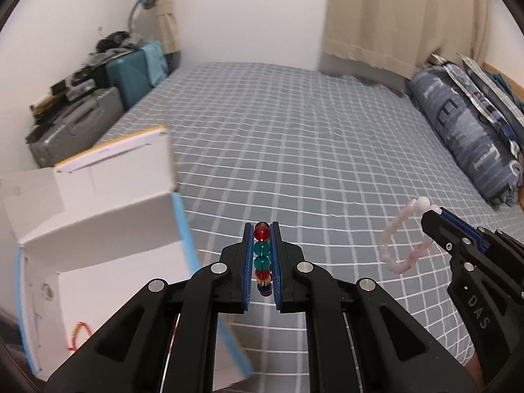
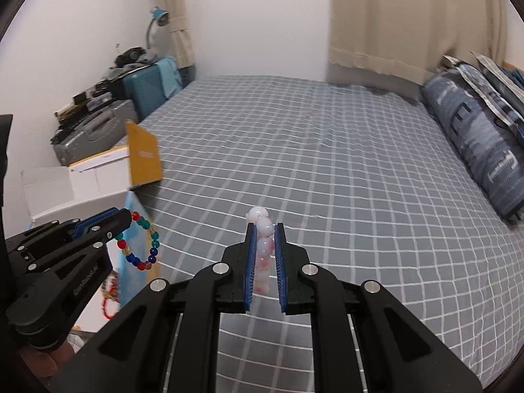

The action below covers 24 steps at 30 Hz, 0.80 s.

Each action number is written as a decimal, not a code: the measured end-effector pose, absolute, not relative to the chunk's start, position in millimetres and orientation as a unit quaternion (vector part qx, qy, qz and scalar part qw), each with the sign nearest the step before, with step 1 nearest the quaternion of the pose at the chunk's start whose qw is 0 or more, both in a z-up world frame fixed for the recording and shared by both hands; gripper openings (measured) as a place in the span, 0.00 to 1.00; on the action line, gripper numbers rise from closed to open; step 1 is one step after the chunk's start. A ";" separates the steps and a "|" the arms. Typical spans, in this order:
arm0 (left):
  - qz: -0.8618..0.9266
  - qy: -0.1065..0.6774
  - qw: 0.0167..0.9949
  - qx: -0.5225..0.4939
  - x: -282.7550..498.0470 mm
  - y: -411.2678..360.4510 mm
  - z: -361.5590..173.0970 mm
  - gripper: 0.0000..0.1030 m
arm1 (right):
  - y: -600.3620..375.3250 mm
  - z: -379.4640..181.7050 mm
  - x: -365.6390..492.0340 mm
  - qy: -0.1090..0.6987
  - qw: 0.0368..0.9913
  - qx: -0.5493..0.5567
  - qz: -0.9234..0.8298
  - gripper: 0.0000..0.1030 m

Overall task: Organize jewelry
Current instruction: 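Lift both bracelets and carry them over the white box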

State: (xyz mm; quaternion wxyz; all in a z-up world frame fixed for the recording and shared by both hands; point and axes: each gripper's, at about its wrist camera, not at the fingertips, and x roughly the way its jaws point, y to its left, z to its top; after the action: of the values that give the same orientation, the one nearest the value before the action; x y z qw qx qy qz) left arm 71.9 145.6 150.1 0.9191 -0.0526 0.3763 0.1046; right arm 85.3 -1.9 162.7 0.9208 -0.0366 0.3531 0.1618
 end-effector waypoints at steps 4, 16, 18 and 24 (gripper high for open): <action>0.131 0.367 0.919 -0.062 55.8 175.0 161.8 0.09 | 28.4 171.6 78.4 0.342 0.918 -0.044 0.196 0.10; 0.222 0.352 0.905 -0.093 -12.1 270.5 167.5 0.09 | 143.6 181.8 40.8 0.323 0.893 -0.084 0.301 0.10; 0.238 0.358 0.897 -0.100 -22.0 287.0 160.0 0.09 | 163.0 176.4 34.6 0.325 0.887 -0.093 0.315 0.10; 0.272 0.386 0.873 -0.127 -42.6 332.8 126.5 0.09 | 211.7 148.5 21.0 0.348 0.866 -0.115 0.340 0.10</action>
State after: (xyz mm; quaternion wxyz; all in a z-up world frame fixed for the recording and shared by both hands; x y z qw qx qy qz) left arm -42.6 332.8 126.5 0.8726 -0.1273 0.3855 0.2716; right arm 21.0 211.7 148.5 0.8661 -0.1146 0.3478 0.3403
